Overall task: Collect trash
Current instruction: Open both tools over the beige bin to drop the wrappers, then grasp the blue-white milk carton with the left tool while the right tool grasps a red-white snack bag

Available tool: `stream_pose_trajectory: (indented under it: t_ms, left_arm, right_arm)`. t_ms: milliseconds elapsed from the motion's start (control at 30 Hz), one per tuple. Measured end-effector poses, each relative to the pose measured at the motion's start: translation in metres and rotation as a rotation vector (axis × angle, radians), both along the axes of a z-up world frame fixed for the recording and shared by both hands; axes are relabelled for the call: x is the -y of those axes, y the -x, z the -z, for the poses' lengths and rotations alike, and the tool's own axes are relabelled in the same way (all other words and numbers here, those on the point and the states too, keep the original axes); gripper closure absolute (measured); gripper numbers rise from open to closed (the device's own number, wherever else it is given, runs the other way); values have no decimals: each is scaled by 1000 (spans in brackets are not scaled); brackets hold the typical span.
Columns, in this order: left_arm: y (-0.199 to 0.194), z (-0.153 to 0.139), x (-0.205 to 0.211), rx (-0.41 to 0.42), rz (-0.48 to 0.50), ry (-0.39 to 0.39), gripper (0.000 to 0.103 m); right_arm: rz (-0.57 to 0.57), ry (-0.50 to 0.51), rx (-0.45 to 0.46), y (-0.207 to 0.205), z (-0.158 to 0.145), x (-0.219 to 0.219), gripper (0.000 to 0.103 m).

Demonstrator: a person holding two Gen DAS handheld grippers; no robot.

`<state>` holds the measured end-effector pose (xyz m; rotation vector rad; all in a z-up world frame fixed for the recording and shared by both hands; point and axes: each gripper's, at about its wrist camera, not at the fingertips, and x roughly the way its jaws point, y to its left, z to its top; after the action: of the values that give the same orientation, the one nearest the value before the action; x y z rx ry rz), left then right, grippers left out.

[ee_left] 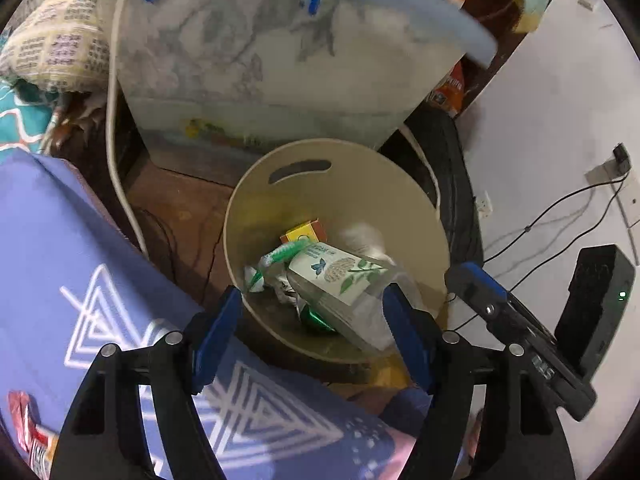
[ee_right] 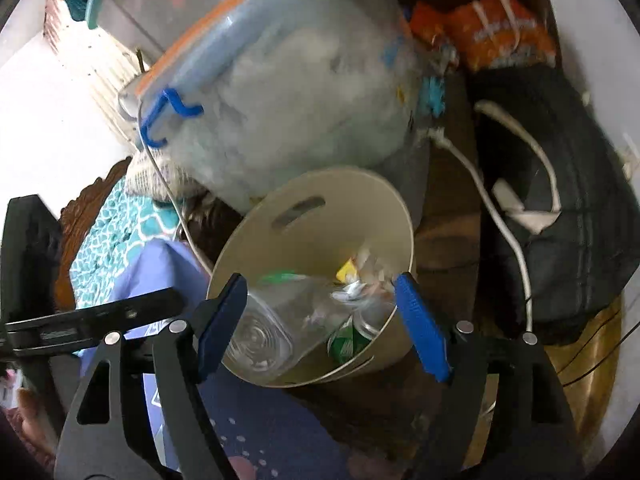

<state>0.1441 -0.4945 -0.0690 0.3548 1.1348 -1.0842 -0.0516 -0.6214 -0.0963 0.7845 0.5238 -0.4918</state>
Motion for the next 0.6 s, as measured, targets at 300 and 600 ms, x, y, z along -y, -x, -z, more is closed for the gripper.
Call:
stream_pose_trajectory:
  t_ms: [300,600]
  left_arm:
    - [28,-105,-154,65,0,228,35]
    - [33,-109,-394,241,-364,152,35]
  right_arm:
    - [-72,1,136,27,-44,-71,28]
    - [-397,-173,83,-16,-10,-209,51]
